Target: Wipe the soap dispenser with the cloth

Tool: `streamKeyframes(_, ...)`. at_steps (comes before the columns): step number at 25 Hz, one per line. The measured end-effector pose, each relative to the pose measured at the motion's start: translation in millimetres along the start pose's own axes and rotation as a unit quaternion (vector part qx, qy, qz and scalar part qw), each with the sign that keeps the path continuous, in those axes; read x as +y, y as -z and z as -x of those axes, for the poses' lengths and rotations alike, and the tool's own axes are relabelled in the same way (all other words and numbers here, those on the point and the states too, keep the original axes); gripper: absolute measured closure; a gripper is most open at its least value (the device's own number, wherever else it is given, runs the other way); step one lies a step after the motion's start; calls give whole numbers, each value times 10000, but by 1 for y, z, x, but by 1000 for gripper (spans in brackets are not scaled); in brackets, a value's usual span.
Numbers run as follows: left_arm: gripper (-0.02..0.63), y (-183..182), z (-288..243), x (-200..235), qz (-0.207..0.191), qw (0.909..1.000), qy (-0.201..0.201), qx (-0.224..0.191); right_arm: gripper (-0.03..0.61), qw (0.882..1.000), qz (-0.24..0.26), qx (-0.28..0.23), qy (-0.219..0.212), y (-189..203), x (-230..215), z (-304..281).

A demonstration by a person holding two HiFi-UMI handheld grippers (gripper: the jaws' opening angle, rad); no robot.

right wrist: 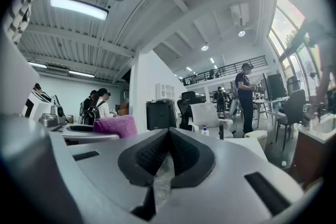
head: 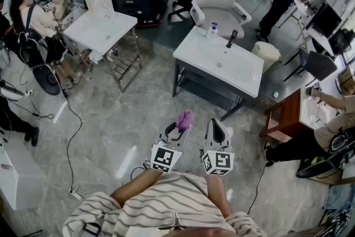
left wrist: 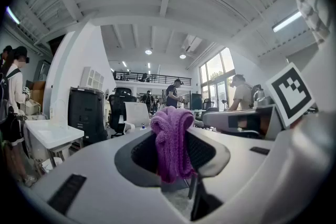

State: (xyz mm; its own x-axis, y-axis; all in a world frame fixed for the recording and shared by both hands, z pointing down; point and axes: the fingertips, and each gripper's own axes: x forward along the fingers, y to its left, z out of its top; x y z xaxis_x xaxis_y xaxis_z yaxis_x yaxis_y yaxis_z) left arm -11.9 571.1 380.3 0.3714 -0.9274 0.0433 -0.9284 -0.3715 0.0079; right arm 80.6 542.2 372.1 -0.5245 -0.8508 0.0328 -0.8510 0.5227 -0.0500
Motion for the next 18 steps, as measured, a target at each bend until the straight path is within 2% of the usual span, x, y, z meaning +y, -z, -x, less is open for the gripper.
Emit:
streamKeyframes(10,485,15,7,8,96,9998,132,96,569,9999,-98,63,-50,6,17,-4)
streamKeyframes(18,485,25,-34,38,-16,9996,199,211,569,9997,-234,50,33,14,-4,-55)
